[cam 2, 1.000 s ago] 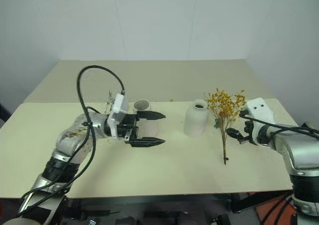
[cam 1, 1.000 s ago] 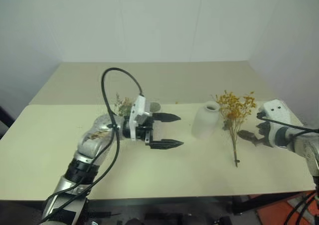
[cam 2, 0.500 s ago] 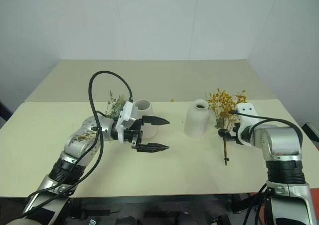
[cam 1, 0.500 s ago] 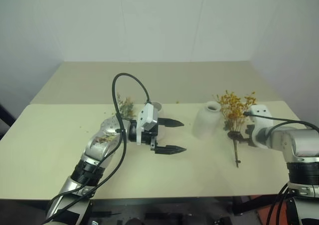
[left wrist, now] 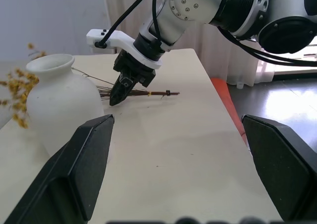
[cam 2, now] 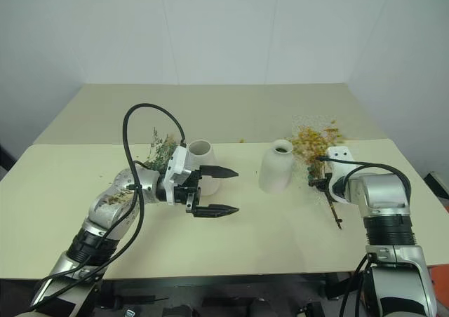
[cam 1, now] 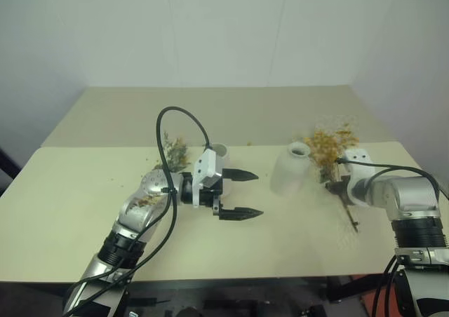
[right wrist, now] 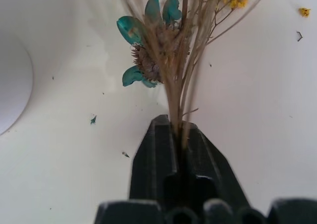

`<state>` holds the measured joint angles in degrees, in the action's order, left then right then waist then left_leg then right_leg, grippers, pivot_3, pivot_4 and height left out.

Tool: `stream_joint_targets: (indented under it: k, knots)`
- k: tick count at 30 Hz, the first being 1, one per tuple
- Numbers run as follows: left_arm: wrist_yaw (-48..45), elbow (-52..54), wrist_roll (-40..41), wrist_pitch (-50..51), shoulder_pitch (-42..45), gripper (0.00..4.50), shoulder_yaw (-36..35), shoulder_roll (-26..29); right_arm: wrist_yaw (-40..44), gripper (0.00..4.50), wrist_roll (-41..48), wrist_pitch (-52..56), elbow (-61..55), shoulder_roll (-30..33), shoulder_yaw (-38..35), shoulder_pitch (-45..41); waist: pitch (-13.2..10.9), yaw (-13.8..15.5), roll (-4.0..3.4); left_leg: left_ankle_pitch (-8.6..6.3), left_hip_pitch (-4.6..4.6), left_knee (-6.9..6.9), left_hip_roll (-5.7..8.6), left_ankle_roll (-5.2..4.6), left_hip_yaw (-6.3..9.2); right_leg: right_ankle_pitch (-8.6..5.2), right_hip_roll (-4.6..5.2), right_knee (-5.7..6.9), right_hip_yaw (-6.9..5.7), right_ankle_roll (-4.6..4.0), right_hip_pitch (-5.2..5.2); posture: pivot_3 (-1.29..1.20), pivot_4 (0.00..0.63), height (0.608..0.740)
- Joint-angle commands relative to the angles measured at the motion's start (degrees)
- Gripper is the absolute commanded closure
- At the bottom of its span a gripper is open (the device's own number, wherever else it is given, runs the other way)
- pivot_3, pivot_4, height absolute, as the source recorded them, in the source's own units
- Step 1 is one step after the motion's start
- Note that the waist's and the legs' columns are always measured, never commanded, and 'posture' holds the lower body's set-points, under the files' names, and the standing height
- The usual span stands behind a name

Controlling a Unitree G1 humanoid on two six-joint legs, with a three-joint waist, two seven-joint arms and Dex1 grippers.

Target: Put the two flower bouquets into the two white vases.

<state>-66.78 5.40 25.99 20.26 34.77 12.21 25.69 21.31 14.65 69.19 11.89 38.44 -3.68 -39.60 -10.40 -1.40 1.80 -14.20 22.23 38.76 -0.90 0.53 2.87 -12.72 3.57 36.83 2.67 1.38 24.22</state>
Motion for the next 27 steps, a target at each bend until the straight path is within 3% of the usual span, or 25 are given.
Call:
stream_joint_targets:
  k: [1,5,10,13,16,20,27]
  knots:
    - [0.28,2.02,0.65,-0.03,-0.44,0.00,-1.30,0.34,-1.45,4.47,-0.70,0.21,-3.20,0.45,-2.43,-1.02,0.00,0.01,0.00,0.00,0.00,0.00,0.00,0.00,0.00,0.00,0.00,0.00,0.00,0.00,0.00,0.00,0.150,0.740]
    - [0.10,1.79,0.60,-0.14,-0.25,0.00,-1.53,0.61,-10.30,4.47,-3.14,-5.80,-7.27,-2.80,-9.19,-0.45,0.00,-0.05,-0.01,0.00,0.01,-0.01,0.00,0.00,0.00,0.00,0.00,0.02,0.00,0.00,0.02,0.00,0.150,0.740]
    - [-0.25,0.89,0.29,-0.20,0.28,0.00,-1.81,1.51,-19.07,4.47,-5.30,-24.82,-18.78,-8.56,-16.90,1.46,-0.01,0.03,-0.05,0.00,0.05,-0.02,0.00,0.00,0.00,0.00,0.00,0.02,0.00,0.01,0.07,0.00,0.150,0.740]
    - [-0.83,0.62,0.49,-0.34,0.11,0.00,-2.19,2.31,-22.10,4.47,-6.26,-35.83,-24.47,-12.10,-17.84,1.09,-0.01,-0.31,-0.07,0.00,0.04,-0.04,-0.01,0.00,0.00,0.00,0.00,0.02,0.02,0.01,0.09,0.00,0.150,0.740]
    - [-0.91,0.35,0.35,-0.37,0.15,0.00,-2.43,2.69,-23.58,4.47,-6.10,-40.79,-26.33,-13.89,-18.26,0.06,-0.01,-0.53,-0.07,0.00,0.02,-0.04,-0.01,0.00,0.00,0.00,0.00,0.04,0.01,0.01,0.07,0.00,0.150,0.740]
    - [-0.89,-0.05,0.14,-0.61,0.22,0.00,-2.50,2.86,-23.05,4.47,2.93,-45.96,-27.45,-20.42,-22.11,-2.94,-0.01,-0.83,-0.09,0.00,-0.03,-0.04,-0.02,0.00,0.01,0.00,0.00,0.08,0.01,0.00,0.03,0.00,0.150,0.740]
    - [-0.59,0.96,-0.53,-0.68,-0.81,0.00,-2.55,3.67,-20.30,4.47,4.72,-53.02,-26.42,-27.75,-15.71,-2.54,-0.02,-1.25,-0.15,0.00,-0.04,-0.07,-0.03,0.00,0.00,0.00,0.00,0.12,0.02,-0.01,0.07,0.00,0.150,0.740]
